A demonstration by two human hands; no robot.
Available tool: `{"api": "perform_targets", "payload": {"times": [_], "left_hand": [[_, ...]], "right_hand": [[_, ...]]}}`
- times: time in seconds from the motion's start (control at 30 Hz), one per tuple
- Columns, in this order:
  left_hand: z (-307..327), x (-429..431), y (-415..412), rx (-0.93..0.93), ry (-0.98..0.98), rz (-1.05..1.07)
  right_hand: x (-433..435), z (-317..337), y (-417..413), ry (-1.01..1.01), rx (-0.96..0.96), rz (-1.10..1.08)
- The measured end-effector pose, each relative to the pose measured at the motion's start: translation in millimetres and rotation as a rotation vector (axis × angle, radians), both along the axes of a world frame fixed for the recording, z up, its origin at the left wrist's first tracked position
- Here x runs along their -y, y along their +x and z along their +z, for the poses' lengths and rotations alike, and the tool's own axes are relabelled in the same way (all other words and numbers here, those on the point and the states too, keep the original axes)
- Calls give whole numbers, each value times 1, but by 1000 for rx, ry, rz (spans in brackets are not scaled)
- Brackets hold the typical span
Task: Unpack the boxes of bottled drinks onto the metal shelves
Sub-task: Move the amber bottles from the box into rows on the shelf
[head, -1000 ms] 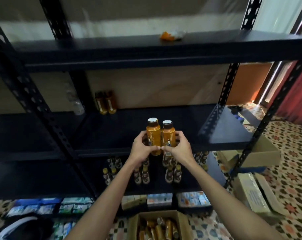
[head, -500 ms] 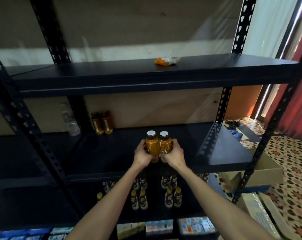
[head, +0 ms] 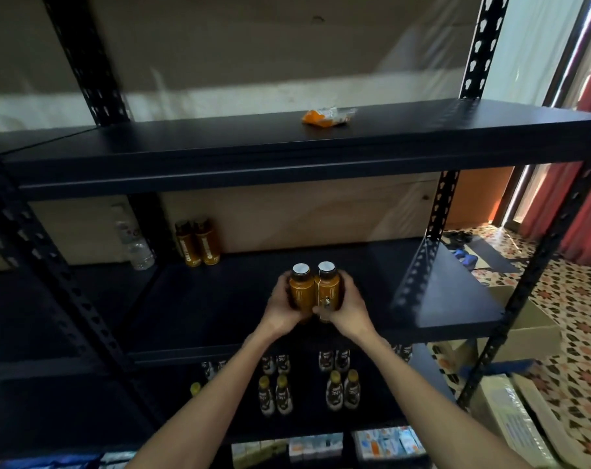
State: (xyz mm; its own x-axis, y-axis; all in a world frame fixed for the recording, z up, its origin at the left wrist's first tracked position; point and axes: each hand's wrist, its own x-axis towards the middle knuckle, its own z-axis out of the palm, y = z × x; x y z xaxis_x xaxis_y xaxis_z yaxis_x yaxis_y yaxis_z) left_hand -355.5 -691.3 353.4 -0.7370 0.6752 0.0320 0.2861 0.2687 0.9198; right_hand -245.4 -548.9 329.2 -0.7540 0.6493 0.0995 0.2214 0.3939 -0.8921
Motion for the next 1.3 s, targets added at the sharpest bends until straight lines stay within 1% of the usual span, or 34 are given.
{"api": "perform_targets", "payload": {"times": [0.07,0.13,0.17,0.2,0.27,0.3,0.37,0.47,0.57,0.63,0.7,0.77,0.93,1.0,1.1,1.13,1.3], "left_hand": [[19,5,-9,-44,24,-1],[44,6,-19,-164,14,-49],[56,5,-24,-242,-29,-106],[69,3,-27,-315,-101,-181],[85,-7,-33,-435,-288,-327],[89,-12,-34,-477,-364,-366],[90,-21,-38,-517,-441,-355],[86,-26,-39,-539,-433,-241],[85,-25,-37,-504,-413,-155],[89,-23,-34,-495,-434,-195],[95,-20,-34,-534,-510,-293],[98,-20,-32,-564,-578,-325],[98,-21,-24,-515,-547,-129],[102,-20,-21,-518,-561,-149],[107,-20,-21,-547,-600,-243],[106,-20,-21,-546,-605,-239],[103,-21,-13,-476,-543,-62]], "right_hand": [[-7,15,6,48,-73,-15],[-11,38,8,120,-145,-8],[-12,50,7,163,-154,12],[-12,61,4,208,-135,39],[-12,78,-2,325,-18,95],[-11,82,-4,380,50,108],[-9,85,-9,438,114,90],[-9,85,-12,432,133,50],[-11,86,-13,405,150,41],[-12,87,-13,385,157,43],[-13,86,-14,377,164,40],[-14,86,-15,355,169,33],[-18,86,-19,312,185,31],[-18,86,-19,304,183,27],[-18,86,-20,279,169,18],[-17,86,-20,276,172,17],[-14,87,-19,297,178,13]]}}
